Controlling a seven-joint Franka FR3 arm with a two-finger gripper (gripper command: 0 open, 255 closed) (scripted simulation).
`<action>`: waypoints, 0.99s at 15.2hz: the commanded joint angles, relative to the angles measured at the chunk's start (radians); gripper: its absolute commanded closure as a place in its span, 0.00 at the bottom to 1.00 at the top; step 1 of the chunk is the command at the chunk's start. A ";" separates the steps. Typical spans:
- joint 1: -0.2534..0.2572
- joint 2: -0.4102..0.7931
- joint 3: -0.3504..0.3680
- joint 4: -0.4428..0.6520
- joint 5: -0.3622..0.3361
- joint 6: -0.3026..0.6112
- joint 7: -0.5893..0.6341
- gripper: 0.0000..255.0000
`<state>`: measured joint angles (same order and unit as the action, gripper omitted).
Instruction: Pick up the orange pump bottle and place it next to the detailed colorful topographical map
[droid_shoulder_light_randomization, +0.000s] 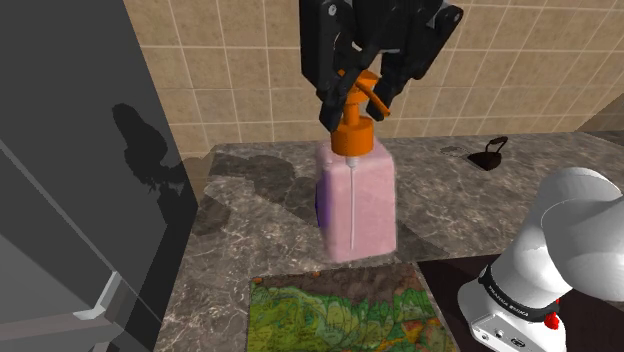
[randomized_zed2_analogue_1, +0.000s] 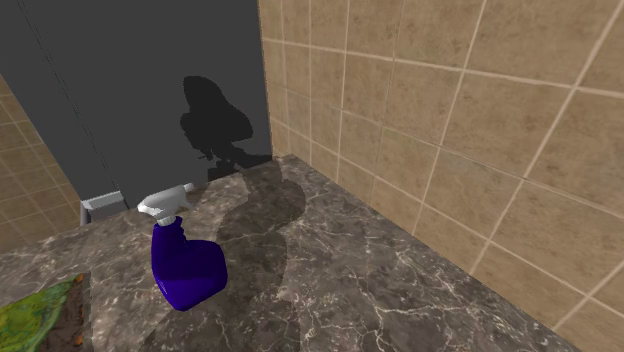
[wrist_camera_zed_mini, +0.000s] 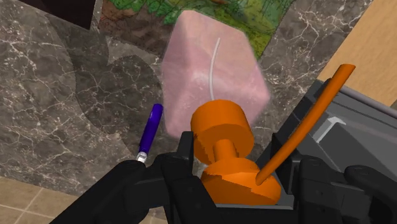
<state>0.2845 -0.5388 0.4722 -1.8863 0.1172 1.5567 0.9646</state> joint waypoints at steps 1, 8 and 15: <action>0.009 -0.002 0.037 0.009 0.012 -0.008 0.047 1.00; 0.026 0.035 0.194 0.096 0.037 -0.043 0.226 1.00; 0.000 0.140 0.409 0.242 0.016 -0.077 0.433 1.00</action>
<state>0.2925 -0.4207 0.8442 -1.6744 0.1408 1.4884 1.3631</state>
